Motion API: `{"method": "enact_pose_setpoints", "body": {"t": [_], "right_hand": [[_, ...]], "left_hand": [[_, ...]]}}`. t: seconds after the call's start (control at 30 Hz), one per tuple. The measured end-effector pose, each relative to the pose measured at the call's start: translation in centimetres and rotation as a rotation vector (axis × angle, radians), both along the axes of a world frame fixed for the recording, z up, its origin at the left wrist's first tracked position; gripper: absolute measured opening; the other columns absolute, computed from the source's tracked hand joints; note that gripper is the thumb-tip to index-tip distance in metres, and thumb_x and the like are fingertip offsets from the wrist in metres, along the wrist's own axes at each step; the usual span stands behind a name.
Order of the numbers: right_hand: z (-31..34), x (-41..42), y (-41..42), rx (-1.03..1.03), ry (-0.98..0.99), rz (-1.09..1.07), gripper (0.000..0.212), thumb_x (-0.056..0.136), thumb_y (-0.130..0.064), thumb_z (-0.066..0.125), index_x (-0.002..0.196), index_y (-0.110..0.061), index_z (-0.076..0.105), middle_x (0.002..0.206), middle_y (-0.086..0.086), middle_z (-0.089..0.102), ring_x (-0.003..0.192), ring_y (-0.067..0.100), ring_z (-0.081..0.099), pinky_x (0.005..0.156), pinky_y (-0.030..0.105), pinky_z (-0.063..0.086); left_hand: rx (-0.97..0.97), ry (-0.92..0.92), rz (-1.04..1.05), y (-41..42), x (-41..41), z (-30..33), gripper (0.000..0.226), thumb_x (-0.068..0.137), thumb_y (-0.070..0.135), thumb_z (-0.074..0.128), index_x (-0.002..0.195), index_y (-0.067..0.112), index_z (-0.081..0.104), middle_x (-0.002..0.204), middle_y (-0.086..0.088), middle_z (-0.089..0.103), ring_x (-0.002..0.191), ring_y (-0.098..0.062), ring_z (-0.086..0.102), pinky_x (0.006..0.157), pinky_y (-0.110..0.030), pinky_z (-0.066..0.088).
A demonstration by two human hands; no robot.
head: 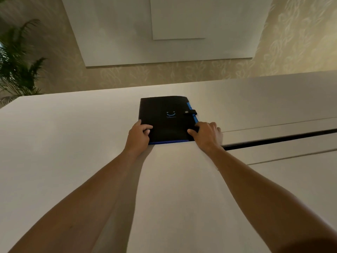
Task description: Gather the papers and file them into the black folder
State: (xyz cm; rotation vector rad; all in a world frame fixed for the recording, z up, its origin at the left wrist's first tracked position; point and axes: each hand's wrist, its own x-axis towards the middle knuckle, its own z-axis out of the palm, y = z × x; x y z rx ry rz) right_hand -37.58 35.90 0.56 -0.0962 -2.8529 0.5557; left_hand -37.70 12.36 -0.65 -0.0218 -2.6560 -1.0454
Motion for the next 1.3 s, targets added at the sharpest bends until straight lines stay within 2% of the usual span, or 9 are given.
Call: {"method": "enact_pose_setpoints", "body": {"t": [0.1,0.17,0.37,0.5,0.67,0.87,1.0,1.07,1.3], "right_hand": [[-0.1,0.1,-0.2,0.117,0.025,0.030,0.037,0.102,-0.043,0.044,0.118,-0.016,0.064,0.114,0.008,0.066,0.109,0.026,0.055,0.093,0.040,0.041],[-0.1,0.5,-0.7,0.109,0.071,0.040,0.031,0.103,-0.037,0.044,0.108,-0.014,0.065,0.109,0.007,0.067,0.103,0.024,0.058,0.092,0.039,0.042],[-1.5,3.8,-4.3,0.112,0.190,0.179,0.030,0.102,-0.038,0.041,0.103,-0.016,0.063,0.100,0.002,0.065,0.099,0.018,0.062,0.094,0.040,0.050],[-2.4,3.5,-4.5,0.127,0.061,0.175,0.041,0.104,-0.040,0.030,0.124,-0.015,0.056,0.125,0.005,0.061,0.124,0.023,0.053,0.110,0.048,0.039],[-2.2,3.2,-4.1,0.098,-0.069,0.247,0.054,0.106,-0.039,0.023,0.153,-0.013,0.027,0.162,0.009,0.028,0.152,0.026,0.018,0.124,0.049,0.013],[-1.7,3.5,-4.6,0.160,-0.039,0.212,0.058,0.105,-0.043,0.023,0.154,-0.012,0.025,0.163,0.009,0.024,0.152,0.027,0.014,0.123,0.051,0.012],[-0.9,5.5,-5.2,0.285,0.169,0.183,0.035,0.101,-0.034,0.044,0.128,-0.014,0.052,0.132,0.010,0.056,0.124,0.026,0.051,0.108,0.043,0.043],[-0.6,6.9,-5.5,0.296,0.203,0.214,0.029,0.098,-0.031,0.050,0.122,-0.015,0.054,0.122,0.006,0.060,0.113,0.022,0.056,0.102,0.037,0.047],[0.4,10.9,-6.6,0.181,0.090,0.236,0.057,0.104,-0.048,0.030,0.149,-0.014,0.035,0.154,0.007,0.041,0.146,0.025,0.032,0.120,0.042,0.027]], "left_hand": [[-0.099,0.094,0.002,0.1,-0.2,-0.8,0.025,0.099,0.013,0.047,0.109,0.008,0.069,0.126,-0.013,0.060,0.117,-0.029,0.055,0.107,-0.042,0.037],[-0.094,0.170,0.075,-0.1,0.3,-0.7,0.023,0.098,0.020,0.049,0.100,0.009,0.069,0.107,-0.010,0.065,0.098,-0.025,0.061,0.091,-0.035,0.047],[-0.152,0.207,0.116,1.0,3.8,-0.3,0.016,0.091,0.035,0.056,0.088,0.022,0.065,0.098,0.003,0.060,0.089,-0.013,0.053,0.077,-0.027,0.048],[-0.139,0.127,0.072,1.1,5.3,-0.9,0.025,0.086,0.037,0.061,0.107,0.025,0.065,0.110,0.007,0.061,0.100,-0.013,0.056,0.086,-0.030,0.053],[-0.168,0.029,0.034,1.0,5.2,-1.2,0.037,0.096,0.026,0.051,0.133,0.018,0.057,0.140,-0.003,0.052,0.128,-0.020,0.049,0.106,-0.033,0.040],[-0.223,-0.013,0.016,1.0,5.2,-1.2,0.043,0.100,0.027,0.043,0.142,0.017,0.047,0.151,-0.002,0.041,0.141,-0.019,0.033,0.115,-0.036,0.029],[-0.236,0.012,0.030,1.1,5.8,-1.5,0.048,0.100,0.034,0.043,0.144,0.016,0.042,0.154,-0.003,0.035,0.141,-0.020,0.033,0.113,-0.036,0.033],[-0.268,0.025,0.023,0.9,6.6,-1.5,0.050,0.099,0.036,0.044,0.144,0.015,0.043,0.153,-0.004,0.036,0.141,-0.020,0.034,0.113,-0.035,0.033],[-0.416,-0.002,0.068,-0.1,12.1,-0.5,0.059,0.097,0.050,0.035,0.145,0.015,0.039,0.156,-0.004,0.032,0.146,-0.023,0.024,0.119,-0.038,0.019]]}}
